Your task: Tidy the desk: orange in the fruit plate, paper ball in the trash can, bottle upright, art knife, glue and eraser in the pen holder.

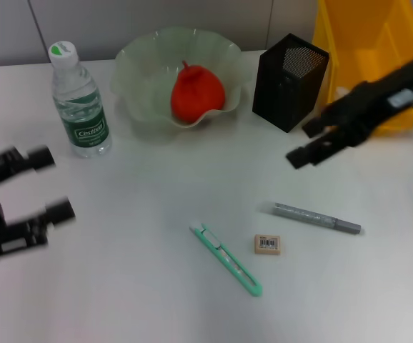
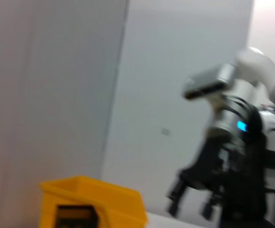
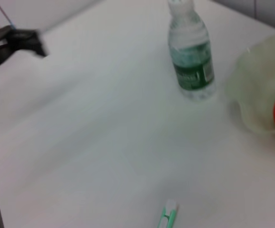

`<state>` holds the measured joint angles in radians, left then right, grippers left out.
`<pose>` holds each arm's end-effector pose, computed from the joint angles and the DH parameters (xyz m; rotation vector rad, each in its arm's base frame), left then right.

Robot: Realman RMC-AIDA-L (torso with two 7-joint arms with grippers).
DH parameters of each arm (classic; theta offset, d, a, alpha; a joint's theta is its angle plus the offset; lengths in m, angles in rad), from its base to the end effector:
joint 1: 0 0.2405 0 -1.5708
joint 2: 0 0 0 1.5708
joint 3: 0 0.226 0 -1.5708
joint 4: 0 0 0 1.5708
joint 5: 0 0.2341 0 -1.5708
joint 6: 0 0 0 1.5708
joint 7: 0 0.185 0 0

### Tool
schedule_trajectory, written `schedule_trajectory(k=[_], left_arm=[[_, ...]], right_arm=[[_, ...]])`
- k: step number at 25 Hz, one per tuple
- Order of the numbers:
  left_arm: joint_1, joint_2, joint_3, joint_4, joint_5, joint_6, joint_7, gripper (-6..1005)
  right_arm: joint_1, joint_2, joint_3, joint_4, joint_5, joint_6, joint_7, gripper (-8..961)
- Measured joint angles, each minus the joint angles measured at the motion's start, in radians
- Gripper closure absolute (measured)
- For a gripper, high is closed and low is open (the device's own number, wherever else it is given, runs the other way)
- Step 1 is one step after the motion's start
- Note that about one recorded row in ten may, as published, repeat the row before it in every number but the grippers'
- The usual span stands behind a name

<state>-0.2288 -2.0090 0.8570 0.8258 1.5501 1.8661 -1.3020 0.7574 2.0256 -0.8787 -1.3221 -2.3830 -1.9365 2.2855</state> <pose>-0.2365 0.2788 0.0528 -2.6365 -0.3762 -1.0892 0.1296 0.3667 0.0631 -2.8717 0.8753 -0.0927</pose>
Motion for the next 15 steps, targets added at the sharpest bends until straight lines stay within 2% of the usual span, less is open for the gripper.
schedule_trajectory(k=[1,2,3,4,5,6,7,9,10,11,13,15], left_arm=[[0.0,-0.004,0.0,-0.004,0.044,0.024,0.02,172],[0.0,-0.004,0.0,-0.004,0.044,0.024,0.02,172],[0.0,-0.006,0.0,-0.003,0.061,0.032,0.026,172],[-0.001,-0.008,0.002,-0.002,0.084,0.039,0.031,172],[-0.001,-0.008,0.002,-0.002,0.084,0.039,0.031,172],[-0.006,-0.009,0.004,-0.003,0.106,0.046,0.036,172],[-0.008,-0.009,0.004,-0.005,0.113,0.047,0.038,172],[-0.018,-0.011,0.005,-0.007,0.151,0.053,0.054,172],[-0.018,-0.011,0.005,-0.007,0.151,0.053,0.054,172],[-0.022,-0.011,0.005,-0.008,0.175,0.054,0.069,172],[-0.023,-0.011,0.005,-0.008,0.184,0.054,0.076,172],[-0.027,-0.008,-0.001,-0.007,0.215,0.05,0.099,172]], right_arm=[[0.057,0.002,-0.039,0.036,-0.043,0.018,0.071,176],[0.057,0.002,-0.039,0.036,-0.043,0.018,0.071,176],[0.09,0.002,-0.06,0.066,-0.064,0.027,0.111,176],[0.164,-0.001,-0.088,0.147,-0.107,0.04,0.183,176],[0.164,-0.001,-0.088,0.147,-0.107,0.04,0.183,176],[0.243,-0.003,-0.097,0.25,-0.151,0.048,0.23,176],[0.243,-0.003,-0.097,0.25,-0.151,0.048,0.23,176],[0.345,0.003,-0.1,0.394,-0.208,0.081,0.278,176],[0.345,0.003,-0.1,0.394,-0.208,0.081,0.278,176],[0.394,0.016,-0.112,0.466,-0.237,0.12,0.314,176],[0.41,0.021,-0.123,0.492,-0.247,0.135,0.331,177],[0.459,0.047,-0.199,0.576,-0.284,0.231,0.415,177]])
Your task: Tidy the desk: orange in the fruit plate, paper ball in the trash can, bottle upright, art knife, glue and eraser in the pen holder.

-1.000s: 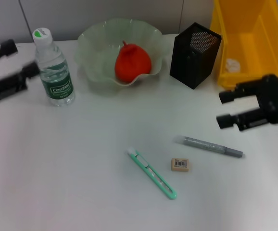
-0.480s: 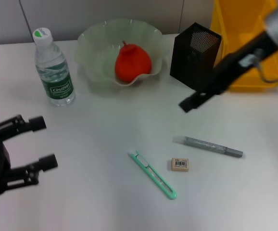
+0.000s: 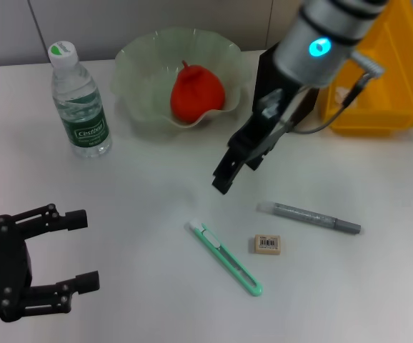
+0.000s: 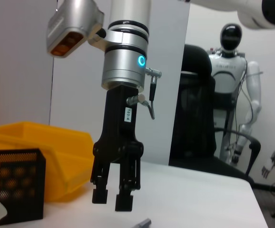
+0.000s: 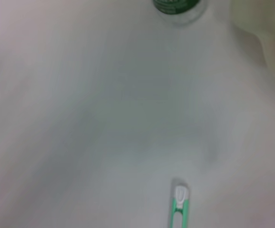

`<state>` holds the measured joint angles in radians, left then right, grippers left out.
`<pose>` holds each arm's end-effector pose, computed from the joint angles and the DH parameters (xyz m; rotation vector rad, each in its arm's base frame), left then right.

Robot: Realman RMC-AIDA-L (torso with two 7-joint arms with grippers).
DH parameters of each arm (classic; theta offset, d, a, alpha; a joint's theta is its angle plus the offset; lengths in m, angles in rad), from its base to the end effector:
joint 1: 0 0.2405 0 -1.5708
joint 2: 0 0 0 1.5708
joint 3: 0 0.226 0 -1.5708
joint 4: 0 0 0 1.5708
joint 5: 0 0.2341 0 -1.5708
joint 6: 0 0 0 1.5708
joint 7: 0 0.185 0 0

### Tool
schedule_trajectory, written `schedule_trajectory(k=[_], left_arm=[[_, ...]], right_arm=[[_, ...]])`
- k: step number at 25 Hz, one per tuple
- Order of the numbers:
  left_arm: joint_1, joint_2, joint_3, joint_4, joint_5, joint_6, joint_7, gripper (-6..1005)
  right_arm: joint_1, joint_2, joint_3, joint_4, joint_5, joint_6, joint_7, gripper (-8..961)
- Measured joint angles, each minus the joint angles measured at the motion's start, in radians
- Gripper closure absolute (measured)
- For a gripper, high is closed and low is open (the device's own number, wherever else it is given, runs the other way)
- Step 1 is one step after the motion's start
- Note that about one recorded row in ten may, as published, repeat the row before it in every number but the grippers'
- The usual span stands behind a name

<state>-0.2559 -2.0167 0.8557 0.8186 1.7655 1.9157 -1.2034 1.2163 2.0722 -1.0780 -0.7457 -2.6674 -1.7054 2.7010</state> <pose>-0.2473 0.2603 0.0260 -2.8461 -0.2916 -0.9134 0.0833 0.3953 -0.0507 -2.6874 1.2249 -0.6695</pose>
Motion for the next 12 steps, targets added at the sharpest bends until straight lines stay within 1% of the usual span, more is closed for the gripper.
schedule_trajectory(k=[2,6,8,9,10,12], left_arm=[[-0.003,0.002,-0.002,0.0,0.008,0.0,0.002,172],[-0.01,0.008,-0.004,0.001,0.03,-0.002,0.008,172],[-0.012,0.009,-0.005,0.001,0.044,-0.006,0.018,172],[-0.012,0.009,-0.005,0.001,0.044,-0.006,0.018,172],[-0.014,0.01,-0.005,0.001,0.049,-0.008,0.029,172],[-0.016,0.009,-0.005,0.001,0.054,-0.015,0.04,172]], right_arm=[[0.008,0.004,-0.018,0.016,-0.002,0.02,0.019,177],[0.045,0.016,-0.088,0.11,0.001,0.109,0.107,177],[0.051,0.018,-0.099,0.131,0.007,0.129,0.124,177],[0.054,0.019,-0.13,0.171,0.041,0.162,0.157,177],[0.054,0.019,-0.13,0.171,0.041,0.162,0.157,177],[0.046,0.02,-0.164,0.19,0.098,0.188,0.18,177]])
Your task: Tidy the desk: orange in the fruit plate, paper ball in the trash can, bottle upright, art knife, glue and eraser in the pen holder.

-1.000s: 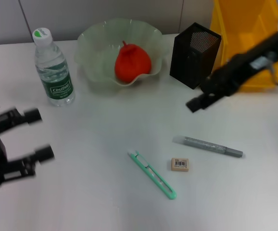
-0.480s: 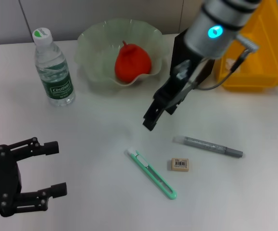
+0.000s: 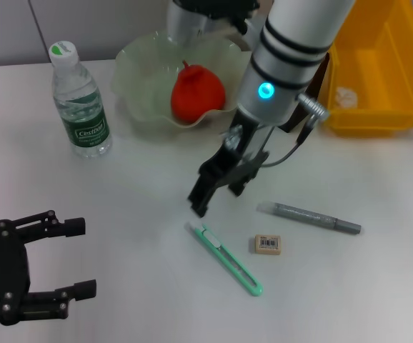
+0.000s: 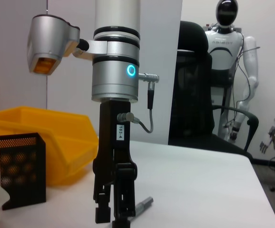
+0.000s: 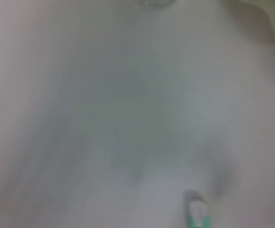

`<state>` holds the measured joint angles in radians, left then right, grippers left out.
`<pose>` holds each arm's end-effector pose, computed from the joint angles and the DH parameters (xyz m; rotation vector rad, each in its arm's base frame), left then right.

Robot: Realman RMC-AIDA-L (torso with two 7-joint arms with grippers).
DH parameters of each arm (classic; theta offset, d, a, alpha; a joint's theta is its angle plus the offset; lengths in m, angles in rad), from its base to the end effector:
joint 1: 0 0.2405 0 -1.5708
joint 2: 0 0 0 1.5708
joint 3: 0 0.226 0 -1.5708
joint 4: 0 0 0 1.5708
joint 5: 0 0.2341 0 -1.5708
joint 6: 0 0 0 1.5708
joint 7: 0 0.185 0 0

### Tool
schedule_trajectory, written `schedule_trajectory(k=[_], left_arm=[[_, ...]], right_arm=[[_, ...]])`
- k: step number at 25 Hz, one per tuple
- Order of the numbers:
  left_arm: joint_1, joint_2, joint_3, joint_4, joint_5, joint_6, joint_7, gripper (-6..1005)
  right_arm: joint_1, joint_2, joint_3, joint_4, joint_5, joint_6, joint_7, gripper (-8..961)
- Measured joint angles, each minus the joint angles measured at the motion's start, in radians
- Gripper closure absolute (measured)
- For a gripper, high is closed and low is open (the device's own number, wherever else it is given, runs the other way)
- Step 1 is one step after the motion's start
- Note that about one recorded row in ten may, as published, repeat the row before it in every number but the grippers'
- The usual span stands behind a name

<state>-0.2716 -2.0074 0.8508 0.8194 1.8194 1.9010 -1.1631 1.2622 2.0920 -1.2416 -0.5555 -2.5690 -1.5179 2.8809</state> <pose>-0.2531 0.2629 0.0243 -2.8774 -0.2383 -0.8271 0.0933 0.3890 -0.0991 -2.5535 1.3898 -0.7027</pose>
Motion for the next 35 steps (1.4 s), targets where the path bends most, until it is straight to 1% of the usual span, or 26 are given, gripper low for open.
schedule_trajectory(k=[2,3,5,8,13,14,15,16,17,18,19,24,27,35], left_arm=[[-0.005,-0.004,0.0,0.0,0.024,-0.015,0.007,172],[-0.005,-0.004,0.0,0.0,0.024,-0.015,0.007,172],[-0.012,-0.008,0.0,0.0,0.045,-0.024,0.009,172],[-0.019,-0.016,-0.001,-0.001,0.069,-0.033,0.009,172],[-0.019,-0.025,-0.001,-0.002,0.075,-0.045,0.009,172],[-0.019,-0.027,-0.001,-0.002,0.075,-0.047,0.009,172],[-0.018,-0.03,-0.001,-0.002,0.076,-0.049,0.009,172],[-0.017,-0.033,-0.001,-0.002,0.076,-0.052,0.01,172],[-0.015,-0.036,-0.001,-0.002,0.077,-0.057,0.01,172],[-0.015,-0.036,-0.001,-0.002,0.077,-0.057,0.01,172],[-0.015,-0.037,-0.001,-0.002,0.077,-0.059,0.01,172],[-0.018,-0.042,0.003,-0.005,0.078,-0.07,0.01,172],[-0.022,-0.05,0.008,-0.005,0.079,-0.086,0.01,172],[-0.033,-0.052,0.008,-0.016,0.08,-0.097,0.021,172]], right_arm=[[-0.021,0.0,-0.055,0.01,0.092,0.03,0.014,177],[-0.021,0.0,-0.055,0.01,0.092,0.03,0.014,177],[-0.032,0.0,-0.099,0.017,0.14,0.05,0.018,177],[-0.038,0.0,-0.205,0.039,0.174,0.102,0.044,177],[-0.041,0.0,-0.241,0.048,0.184,0.127,0.054,176],[-0.048,0.001,-0.277,0.051,0.214,0.146,0.055,176],[-0.048,0.001,-0.277,0.051,0.214,0.146,0.055,176],[-0.051,0.002,-0.301,0.052,0.235,0.157,0.055,176],[-0.055,0.002,-0.346,0.052,0.268,0.178,0.055,177],[-0.055,0.002,-0.346,0.052,0.268,0.178,0.055,177],[-0.057,0.002,-0.383,0.052,0.291,0.192,0.055,177],[-0.067,0.002,-0.428,0.052,0.303,0.222,0.055,176],[-0.08,0.002,-0.431,0.052,0.304,0.24,0.055,194],[-0.084,0.002,-0.433,0.044,0.308,0.241,0.049,241]])
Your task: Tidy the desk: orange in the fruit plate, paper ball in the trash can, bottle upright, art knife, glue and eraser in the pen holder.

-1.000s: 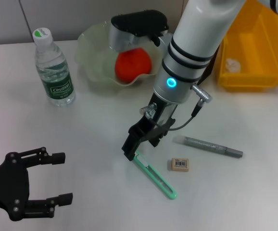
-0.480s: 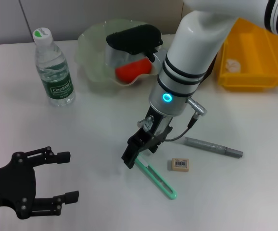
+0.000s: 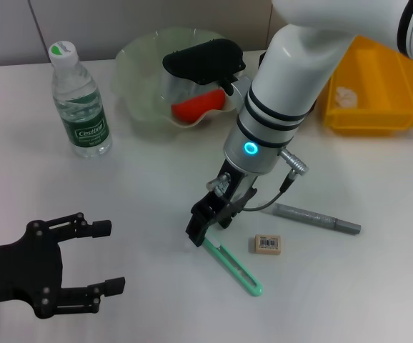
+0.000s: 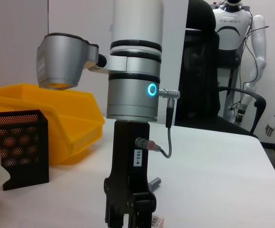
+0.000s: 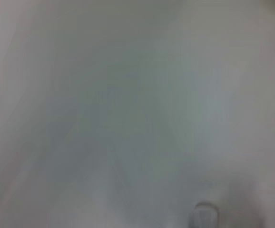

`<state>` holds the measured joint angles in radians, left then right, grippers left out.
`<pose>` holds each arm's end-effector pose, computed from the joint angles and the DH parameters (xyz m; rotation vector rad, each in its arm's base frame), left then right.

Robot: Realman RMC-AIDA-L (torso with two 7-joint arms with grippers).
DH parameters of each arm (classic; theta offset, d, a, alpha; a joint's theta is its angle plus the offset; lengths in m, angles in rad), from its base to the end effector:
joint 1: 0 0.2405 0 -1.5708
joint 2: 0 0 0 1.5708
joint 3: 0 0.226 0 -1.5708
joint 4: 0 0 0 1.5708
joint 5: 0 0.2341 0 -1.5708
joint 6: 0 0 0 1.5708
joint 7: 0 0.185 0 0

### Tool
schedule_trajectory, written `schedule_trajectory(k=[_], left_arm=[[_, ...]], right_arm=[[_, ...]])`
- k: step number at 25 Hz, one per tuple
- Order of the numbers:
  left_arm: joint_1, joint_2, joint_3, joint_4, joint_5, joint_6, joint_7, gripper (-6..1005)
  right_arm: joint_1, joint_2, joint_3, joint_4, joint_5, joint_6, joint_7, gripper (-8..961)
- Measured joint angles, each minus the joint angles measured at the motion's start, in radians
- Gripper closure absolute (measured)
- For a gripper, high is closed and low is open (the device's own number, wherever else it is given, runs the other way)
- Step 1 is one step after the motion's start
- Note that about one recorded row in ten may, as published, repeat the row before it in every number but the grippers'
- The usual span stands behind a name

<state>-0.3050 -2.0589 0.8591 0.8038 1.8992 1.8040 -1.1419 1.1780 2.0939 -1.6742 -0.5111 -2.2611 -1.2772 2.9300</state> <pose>-0.2527 0.2736 -0.0051 -2.8936 -0.2527 -0.7402 0.1237 0.3718 -0.1467 -2.5519 1.3395 -0.6920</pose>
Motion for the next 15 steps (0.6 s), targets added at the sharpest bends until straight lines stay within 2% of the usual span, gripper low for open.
schedule_trajectory(k=[4,9,15], left_arm=[[-0.002,-0.001,0.0,0.0,0.0,-0.007,0.0,172],[-0.01,-0.001,0.0,-0.015,0.0,-0.011,0.001,172],[-0.026,-0.003,0.0,-0.036,0.0,-0.019,0.003,172]], right_arm=[[0.0,0.0,-0.01,0.0,0.014,-0.002,-0.005,264],[0.001,0.0,-0.072,-0.001,0.062,0.009,-0.014,487],[0.004,0.0,-0.081,0.006,0.061,0.013,-0.015,583]])
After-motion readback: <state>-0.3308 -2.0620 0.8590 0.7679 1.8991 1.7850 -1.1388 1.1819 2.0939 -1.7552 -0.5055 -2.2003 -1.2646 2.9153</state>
